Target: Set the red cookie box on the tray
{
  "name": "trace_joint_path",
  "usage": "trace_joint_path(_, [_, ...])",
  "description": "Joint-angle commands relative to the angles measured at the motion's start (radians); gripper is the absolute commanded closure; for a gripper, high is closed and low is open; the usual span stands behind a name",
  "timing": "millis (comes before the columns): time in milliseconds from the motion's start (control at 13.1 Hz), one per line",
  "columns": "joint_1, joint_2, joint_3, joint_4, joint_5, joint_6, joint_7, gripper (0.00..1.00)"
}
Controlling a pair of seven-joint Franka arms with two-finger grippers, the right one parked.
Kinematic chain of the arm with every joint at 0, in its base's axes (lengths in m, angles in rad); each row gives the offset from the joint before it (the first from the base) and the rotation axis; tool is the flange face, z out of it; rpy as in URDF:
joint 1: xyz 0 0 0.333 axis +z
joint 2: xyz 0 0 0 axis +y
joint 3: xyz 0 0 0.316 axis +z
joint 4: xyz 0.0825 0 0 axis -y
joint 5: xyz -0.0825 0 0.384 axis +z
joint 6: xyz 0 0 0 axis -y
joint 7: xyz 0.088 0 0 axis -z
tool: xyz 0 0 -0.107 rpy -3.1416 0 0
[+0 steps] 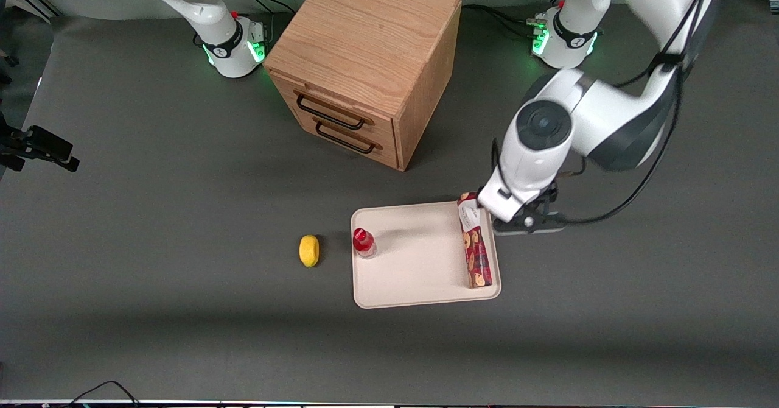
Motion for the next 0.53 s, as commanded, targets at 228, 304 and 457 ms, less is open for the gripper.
trace_joint_path(228, [0.055,-0.359,0.167,-0.017,-0.230,-0.306,0.343,0.00])
trace_joint_path(304, [0.052,-0.408,0.256,-0.031,-0.302,-0.319,0.385,0.00])
trace_joint_path(457, [0.045,-0.493,0.359,-0.084,-0.329,-0.299,0.524,0.00])
